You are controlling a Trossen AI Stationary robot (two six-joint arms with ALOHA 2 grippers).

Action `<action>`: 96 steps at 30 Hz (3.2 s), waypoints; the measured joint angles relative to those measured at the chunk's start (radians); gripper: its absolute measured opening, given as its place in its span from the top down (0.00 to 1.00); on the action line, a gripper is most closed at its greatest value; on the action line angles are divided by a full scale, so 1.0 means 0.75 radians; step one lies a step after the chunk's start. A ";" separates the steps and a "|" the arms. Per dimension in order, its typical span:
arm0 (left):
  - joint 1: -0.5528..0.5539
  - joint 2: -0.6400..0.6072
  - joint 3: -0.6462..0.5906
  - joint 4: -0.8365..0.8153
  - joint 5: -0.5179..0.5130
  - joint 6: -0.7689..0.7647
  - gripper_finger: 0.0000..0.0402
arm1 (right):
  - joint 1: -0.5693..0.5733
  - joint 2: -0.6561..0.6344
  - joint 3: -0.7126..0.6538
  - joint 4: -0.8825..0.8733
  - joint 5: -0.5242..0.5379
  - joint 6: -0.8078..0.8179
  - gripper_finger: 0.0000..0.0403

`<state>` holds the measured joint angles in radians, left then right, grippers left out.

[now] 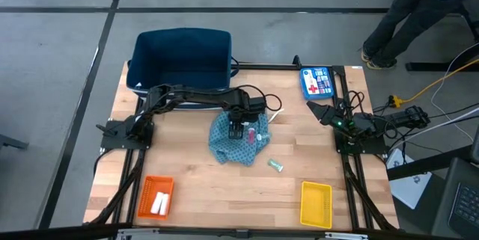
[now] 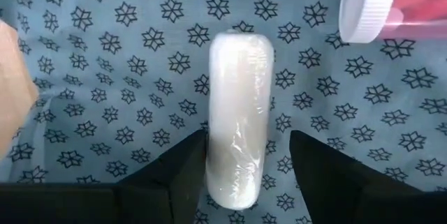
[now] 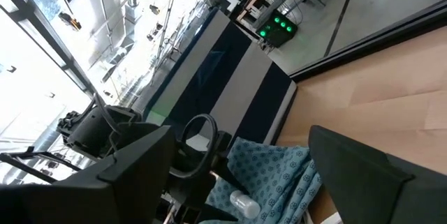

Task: Pick & Place Medicine items
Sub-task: Put the white rolled gauze into the orange bin

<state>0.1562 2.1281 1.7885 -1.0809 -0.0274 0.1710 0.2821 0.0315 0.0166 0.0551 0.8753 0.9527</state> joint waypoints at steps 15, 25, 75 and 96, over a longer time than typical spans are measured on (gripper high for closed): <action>0.027 -0.002 0.000 -0.003 0.180 -0.339 0.86 | 0.000 0.000 0.000 0.000 0.009 -0.004 0.17; 0.040 -0.008 0.125 -0.004 0.404 -0.640 0.86 | 0.000 0.000 0.000 0.000 -0.007 -0.014 0.17; -1.483 -0.439 -0.124 -0.481 -0.270 -3.087 0.83 | 0.001 0.000 0.000 0.005 -0.036 0.090 0.17; -1.695 -0.439 -0.469 -0.200 0.011 -3.168 0.83 | 0.001 0.000 0.000 0.003 -0.036 0.149 0.17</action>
<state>-1.1147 1.7988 1.4370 -1.2307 -0.0190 -2.2048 0.2829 0.0317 0.0168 0.0570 0.8482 1.0643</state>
